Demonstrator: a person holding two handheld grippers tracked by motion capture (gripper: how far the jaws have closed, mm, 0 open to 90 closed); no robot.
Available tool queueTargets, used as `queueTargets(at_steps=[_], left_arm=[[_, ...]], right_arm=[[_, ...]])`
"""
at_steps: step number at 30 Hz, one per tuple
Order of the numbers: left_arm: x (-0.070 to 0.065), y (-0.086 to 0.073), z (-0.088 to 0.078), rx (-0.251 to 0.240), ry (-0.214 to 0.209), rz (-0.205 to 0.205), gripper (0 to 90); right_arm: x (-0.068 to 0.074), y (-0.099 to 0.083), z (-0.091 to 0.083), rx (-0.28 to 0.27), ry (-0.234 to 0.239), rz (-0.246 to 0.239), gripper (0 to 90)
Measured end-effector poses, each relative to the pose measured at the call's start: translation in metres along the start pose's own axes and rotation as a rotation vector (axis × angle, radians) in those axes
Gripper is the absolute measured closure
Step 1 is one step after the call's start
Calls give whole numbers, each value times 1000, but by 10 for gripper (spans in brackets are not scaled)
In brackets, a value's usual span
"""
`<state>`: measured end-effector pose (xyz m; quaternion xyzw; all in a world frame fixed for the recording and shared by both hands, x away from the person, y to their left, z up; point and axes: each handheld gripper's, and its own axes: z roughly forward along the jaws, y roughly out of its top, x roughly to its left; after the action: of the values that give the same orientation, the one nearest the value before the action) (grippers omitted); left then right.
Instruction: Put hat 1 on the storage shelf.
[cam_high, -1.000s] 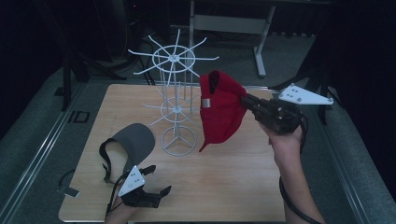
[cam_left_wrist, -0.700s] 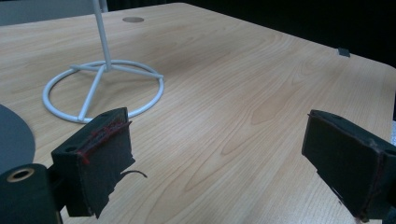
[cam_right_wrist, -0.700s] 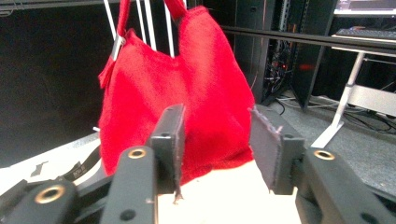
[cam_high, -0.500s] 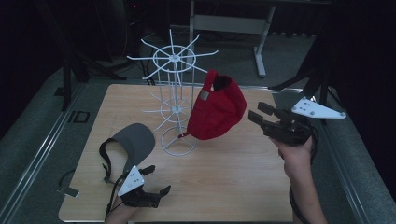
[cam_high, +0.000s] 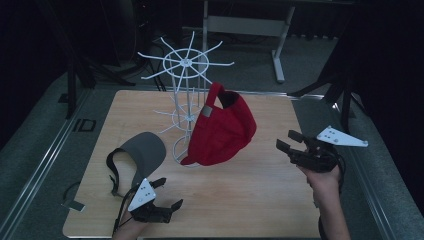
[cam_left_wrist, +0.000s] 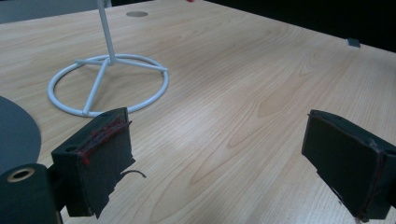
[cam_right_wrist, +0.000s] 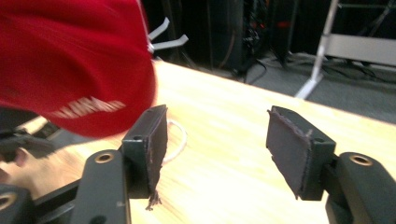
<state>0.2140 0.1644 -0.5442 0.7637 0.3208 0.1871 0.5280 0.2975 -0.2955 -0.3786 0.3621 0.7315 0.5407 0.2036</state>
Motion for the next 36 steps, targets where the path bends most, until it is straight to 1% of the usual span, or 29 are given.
queueTargets(at_steps=[2,5,6,9,10,12,13,14,16,18,20,21,22,24,26,27,28,30,31,36], left_arm=[[0,-1,1,0,-4,-10,89],[0,-1,1,1,-4,-11,89],[0,-1,0,-1,-8,-21,89],[1,-2,0,2,-6,-21,89],[1,-2,0,2,-6,-21,89],[2,-3,-1,2,-4,-26,89],[2,-3,-1,2,-4,-26,89],[3,-3,-1,6,-3,-25,89],[3,-4,-1,3,-3,-31,89],[3,-4,-1,3,-3,-34,89],[4,-4,-1,6,-2,-37,88],[4,-4,-1,6,-1,-36,89],[4,-4,-1,6,-1,-36,89],[4,-5,-1,12,2,-37,89],[3,-6,0,15,5,-37,89],[3,-6,0,18,3,-37,88],[3,-6,0,21,2,-37,88],[2,-6,1,26,6,-29,88],[2,-6,1,26,4,-33,88],[3,-7,1,30,8,-45,88]], right_arm=[[-3,-10,3,23,-18,5,341],[-9,-25,6,47,-34,28,299],[-11,-30,8,55,-34,39,292],[-16,-45,10,79,-49,54,241],[-18,-50,11,91,-42,53,213],[-22,-62,12,103,-37,79,204],[-22,-62,12,103,-37,79,204],[-26,-72,12,117,-42,91,192],[-30,-82,11,130,-45,103,164],[-34,-91,10,124,-39,124,165],[-38,-101,8,134,-23,146,164],[-40,-108,6,130,-38,152,166],[-40,-108,6,130,-38,152,166],[-45,-118,4,131,-50,168,189],[-49,-127,1,135,-74,178,206],[-51,-132,0,144,-78,191,204],[-53,-136,-1,158,-95,195,203],[-55,-143,-2,177,-132,193,202],[-56,-146,-2,182,-147,190,194],[-56,-162,-3,199,-264,165,184]])
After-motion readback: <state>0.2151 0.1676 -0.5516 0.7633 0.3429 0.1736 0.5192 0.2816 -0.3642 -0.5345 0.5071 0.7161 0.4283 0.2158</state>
